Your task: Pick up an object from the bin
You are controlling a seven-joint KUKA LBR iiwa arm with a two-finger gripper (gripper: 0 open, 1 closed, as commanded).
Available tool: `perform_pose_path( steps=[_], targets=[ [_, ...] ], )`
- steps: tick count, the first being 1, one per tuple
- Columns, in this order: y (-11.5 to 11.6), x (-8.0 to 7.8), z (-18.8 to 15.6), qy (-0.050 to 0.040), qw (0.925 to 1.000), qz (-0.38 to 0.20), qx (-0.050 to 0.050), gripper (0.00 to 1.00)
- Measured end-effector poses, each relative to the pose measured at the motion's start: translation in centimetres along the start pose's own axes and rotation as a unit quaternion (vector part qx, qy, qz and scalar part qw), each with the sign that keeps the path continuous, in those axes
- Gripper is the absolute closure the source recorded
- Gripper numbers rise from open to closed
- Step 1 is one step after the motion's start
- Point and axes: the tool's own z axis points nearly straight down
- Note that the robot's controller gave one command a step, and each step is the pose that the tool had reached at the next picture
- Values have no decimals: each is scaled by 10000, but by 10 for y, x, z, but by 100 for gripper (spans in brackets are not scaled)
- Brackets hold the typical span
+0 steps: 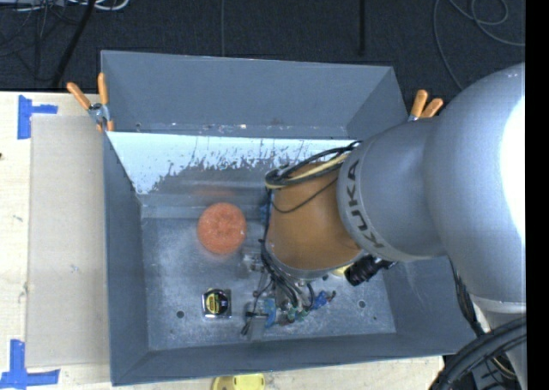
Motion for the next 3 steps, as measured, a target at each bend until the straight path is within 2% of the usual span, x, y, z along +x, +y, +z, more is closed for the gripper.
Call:
perform_pose_path(
  steps=[1, 2, 3],
  targets=[
    [-37, 3, 6, 1, 9991, -416, 18, 0],
    [34, -45, 7, -23, 9981, 621, -3, 100],
    [34, -45, 7, -20, 9980, 626, -2, 0]
  ],
)
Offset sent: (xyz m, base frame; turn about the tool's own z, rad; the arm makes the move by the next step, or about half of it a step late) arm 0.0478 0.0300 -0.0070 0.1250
